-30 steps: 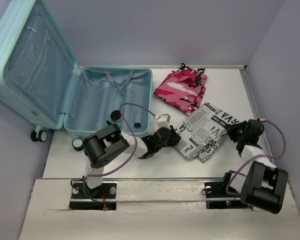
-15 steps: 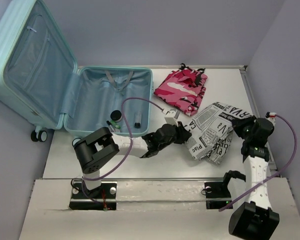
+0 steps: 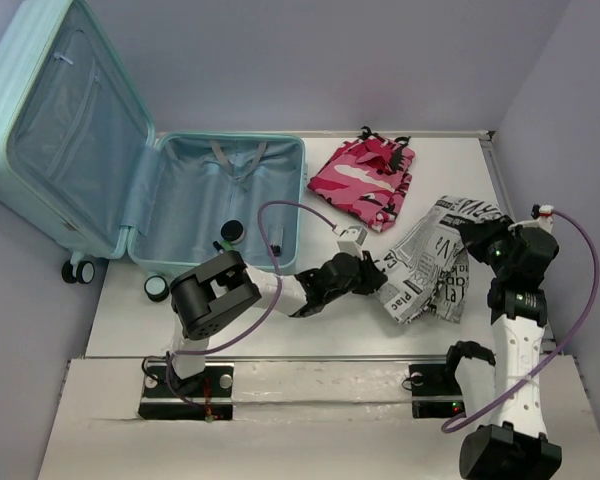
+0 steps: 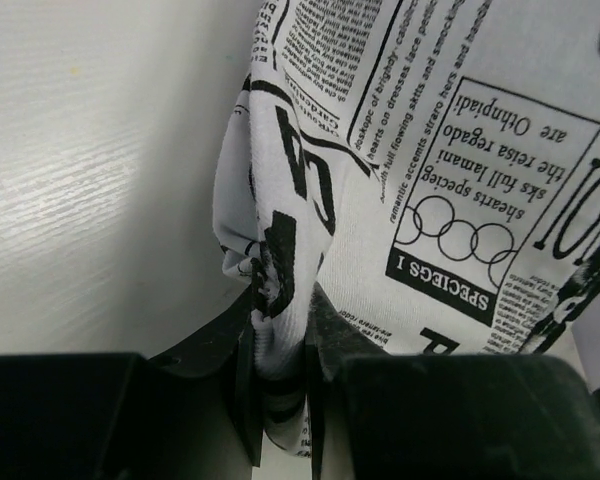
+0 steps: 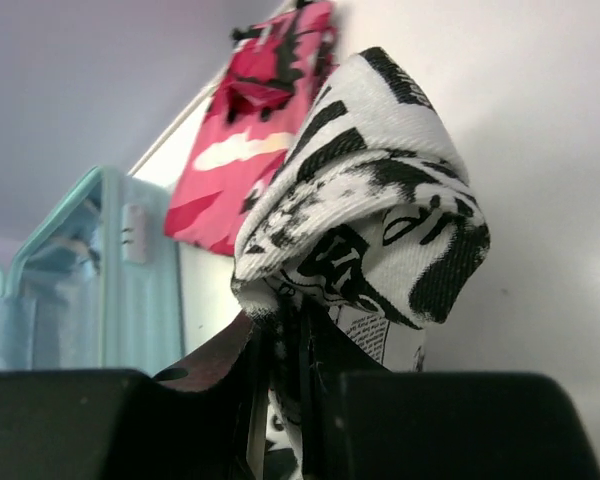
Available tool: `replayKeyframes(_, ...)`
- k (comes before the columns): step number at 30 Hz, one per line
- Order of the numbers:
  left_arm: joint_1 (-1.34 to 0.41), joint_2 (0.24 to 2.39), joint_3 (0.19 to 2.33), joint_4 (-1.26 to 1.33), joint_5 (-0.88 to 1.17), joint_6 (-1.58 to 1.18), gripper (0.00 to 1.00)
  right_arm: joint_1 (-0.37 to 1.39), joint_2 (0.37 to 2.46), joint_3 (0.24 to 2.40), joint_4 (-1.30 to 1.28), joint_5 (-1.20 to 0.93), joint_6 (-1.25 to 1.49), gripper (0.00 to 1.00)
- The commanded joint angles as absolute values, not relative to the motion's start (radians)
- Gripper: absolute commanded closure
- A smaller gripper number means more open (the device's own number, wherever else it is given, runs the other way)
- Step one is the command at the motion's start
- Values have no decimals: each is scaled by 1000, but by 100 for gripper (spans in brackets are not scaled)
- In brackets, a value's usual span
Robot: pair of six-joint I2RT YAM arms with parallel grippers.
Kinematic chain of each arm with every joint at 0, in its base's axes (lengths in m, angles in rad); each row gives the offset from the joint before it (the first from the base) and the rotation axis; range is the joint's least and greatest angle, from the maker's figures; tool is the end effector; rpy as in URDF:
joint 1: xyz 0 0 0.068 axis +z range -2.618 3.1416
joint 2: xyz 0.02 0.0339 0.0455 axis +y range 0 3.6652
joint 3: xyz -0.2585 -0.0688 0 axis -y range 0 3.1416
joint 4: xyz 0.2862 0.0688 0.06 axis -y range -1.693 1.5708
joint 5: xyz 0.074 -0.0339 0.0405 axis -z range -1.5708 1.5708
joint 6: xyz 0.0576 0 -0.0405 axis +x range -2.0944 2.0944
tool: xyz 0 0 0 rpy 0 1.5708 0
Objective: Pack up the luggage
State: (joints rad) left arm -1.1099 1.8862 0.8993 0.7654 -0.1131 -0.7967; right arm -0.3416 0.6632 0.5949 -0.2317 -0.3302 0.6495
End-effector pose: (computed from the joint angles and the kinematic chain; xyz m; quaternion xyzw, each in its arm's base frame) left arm 0.1998 -0.3877 0.1247 0.0867 0.7756 -0.4829 0.3971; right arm 0.2217 -0.0590 0.2750 0.2917 0.7448 0.2205 0.5582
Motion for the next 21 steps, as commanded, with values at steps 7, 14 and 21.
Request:
replayKeyframes(7, -1129, 1901, 893, 946, -100, -841, 77, -223, 661, 828, 7, -633, 620, 93)
replayKeyframes(14, -1129, 1726, 767, 1012, -188, -787, 46, 53, 754, 955, 23, -588, 586, 93)
replayKeyframes(21, -1129, 1317, 569, 908, -397, -666, 7, 409, 978, 1186, 50, -479, 522, 93)
